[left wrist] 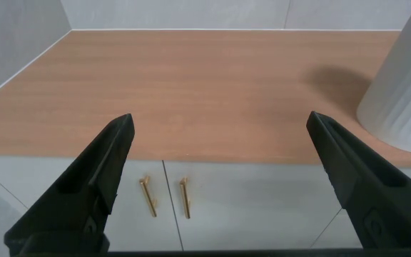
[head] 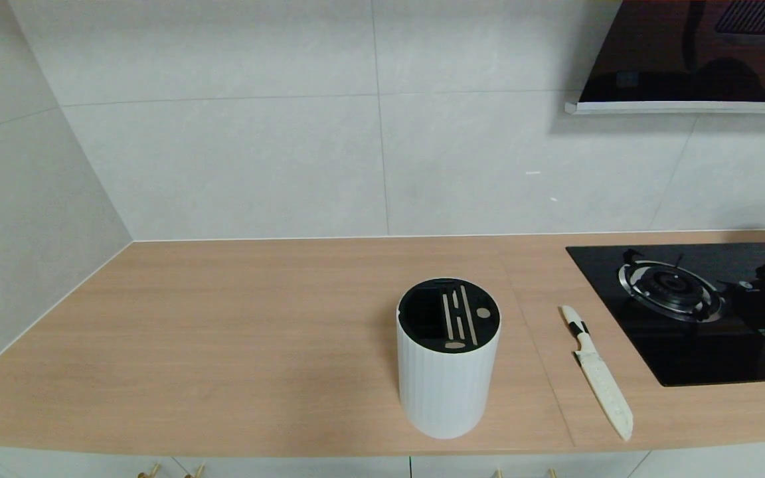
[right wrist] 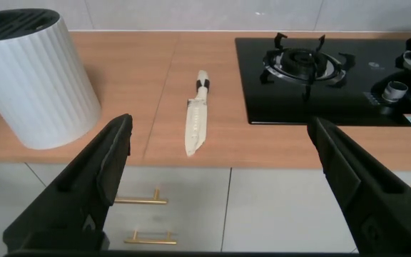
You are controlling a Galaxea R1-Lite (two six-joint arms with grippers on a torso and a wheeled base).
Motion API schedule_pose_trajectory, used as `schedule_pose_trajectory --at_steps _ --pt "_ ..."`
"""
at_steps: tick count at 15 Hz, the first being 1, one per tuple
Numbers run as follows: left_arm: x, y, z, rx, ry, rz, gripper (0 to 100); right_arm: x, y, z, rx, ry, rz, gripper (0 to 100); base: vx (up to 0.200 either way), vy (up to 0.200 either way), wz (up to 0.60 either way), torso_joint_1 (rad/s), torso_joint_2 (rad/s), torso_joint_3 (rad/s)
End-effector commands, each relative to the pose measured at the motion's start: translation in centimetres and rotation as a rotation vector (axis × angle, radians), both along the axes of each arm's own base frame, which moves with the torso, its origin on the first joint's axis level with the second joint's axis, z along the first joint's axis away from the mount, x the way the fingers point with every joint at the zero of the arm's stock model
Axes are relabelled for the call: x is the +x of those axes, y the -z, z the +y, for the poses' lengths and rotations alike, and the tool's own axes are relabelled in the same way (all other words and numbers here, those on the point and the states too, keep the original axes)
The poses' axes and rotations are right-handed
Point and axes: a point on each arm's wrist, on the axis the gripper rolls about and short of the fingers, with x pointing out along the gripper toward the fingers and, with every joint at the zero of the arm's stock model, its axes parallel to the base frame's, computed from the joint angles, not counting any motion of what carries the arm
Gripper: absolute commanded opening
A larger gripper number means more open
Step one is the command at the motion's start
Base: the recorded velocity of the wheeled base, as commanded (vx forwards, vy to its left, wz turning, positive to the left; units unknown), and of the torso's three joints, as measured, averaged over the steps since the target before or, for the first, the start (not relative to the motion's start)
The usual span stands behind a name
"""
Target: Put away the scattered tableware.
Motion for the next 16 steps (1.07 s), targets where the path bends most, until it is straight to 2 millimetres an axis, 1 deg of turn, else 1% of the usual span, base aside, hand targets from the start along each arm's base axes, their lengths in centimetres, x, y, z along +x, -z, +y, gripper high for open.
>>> schedule_pose_trajectory --at_steps 1,2,3,4,5,6,7,8,9,11,12,13,14,15,16 --pt "0.0 0.0 0.0 0.0 -0.001 0.0 100 0.0 0.0 0.0 -0.002 -0.001 0.0 100 0.0 0.0 0.0 0.0 0.0 0.0" --pt "0.0 0.0 0.0 0.0 -0.001 0.0 100 0.0 0.0 0.0 -0.004 -0.001 0.0 100 0.0 0.0 0.0 0.0 0.0 0.0" --pt "0.0 0.0 0.0 0.003 0.001 0.0 100 -0.1 -0.4 0.0 -0.005 -0.003 -0.016 100 0.0 0.0 0.0 0.0 0.0 0.0" --pt "0.0 0.0 0.0 0.001 -0.001 0.0 100 -0.9 -3.3 0.0 0.011 -0.016 -0.114 100 0.0 0.0 0.0 0.0 0.0 0.0" --pt "0.0 0.0 0.0 0.001 0.001 0.0 100 -1.1 -4.2 0.0 0.023 -0.026 -0.134 100 0.0 0.0 0.0 0.0 0.0 0.0" --pt "0.0 0.0 0.0 0.003 0.001 0.0 100 -0.7 -5.3 0.1 0.02 -0.07 -0.099 100 0.0 0.0 0.0 0.0 0.0 0.0" --pt "0.0 0.0 0.0 0.001 0.001 0.0 100 0.2 -5.7 0.2 0.022 -0.114 -0.034 100 0.0 0.0 0.0 0.0 0.0 0.0" --pt "0.0 0.0 0.0 0.001 -0.001 0.0 100 0.6 -5.9 0.2 0.025 -0.124 -0.005 100 0.0 0.0 0.0 0.0 0.0 0.0" --pt "0.0 0.0 0.0 0.001 -0.001 0.0 100 2.2 -6.3 0.3 0.032 -0.138 0.101 100 0.0 0.0 0.0 0.0 0.0 0.0" --pt "0.0 0.0 0.0 0.001 -0.001 0.0 100 4.0 -7.1 0.3 0.035 -0.162 0.203 100 0.0 0.0 0.0 0.0 0.0 0.0" --pt "0.0 0.0 0.0 0.0 0.001 0.0 100 6.0 -7.9 0.5 0.037 -0.198 0.294 100 0.0 0.0 0.0 0.0 0.0 0.0" --pt "0.0 0.0 0.0 0.001 -0.001 0.0 100 6.4 -8.1 0.6 0.035 -0.207 0.31 100 0.0 0.0 0.0 0.0 0.0 0.0" --pt "0.0 0.0 0.0 0.001 -0.001 0.0 100 7.7 -8.5 0.9 0.027 -0.245 0.367 100 0.0 0.0 0.0 0.0 0.0 0.0" --pt "0.0 0.0 0.0 0.001 -0.001 0.0 100 9.6 -8.9 1.4 0.018 -0.255 0.436 100 0.0 0.0 0.0 0.0 0.0 0.0" --pt "0.0 0.0 0.0 0.001 -0.001 0.0 100 11.1 -9.1 1.6 0.012 -0.246 0.475 100 0.0 0.0 0.0 0.0 0.0 0.0"
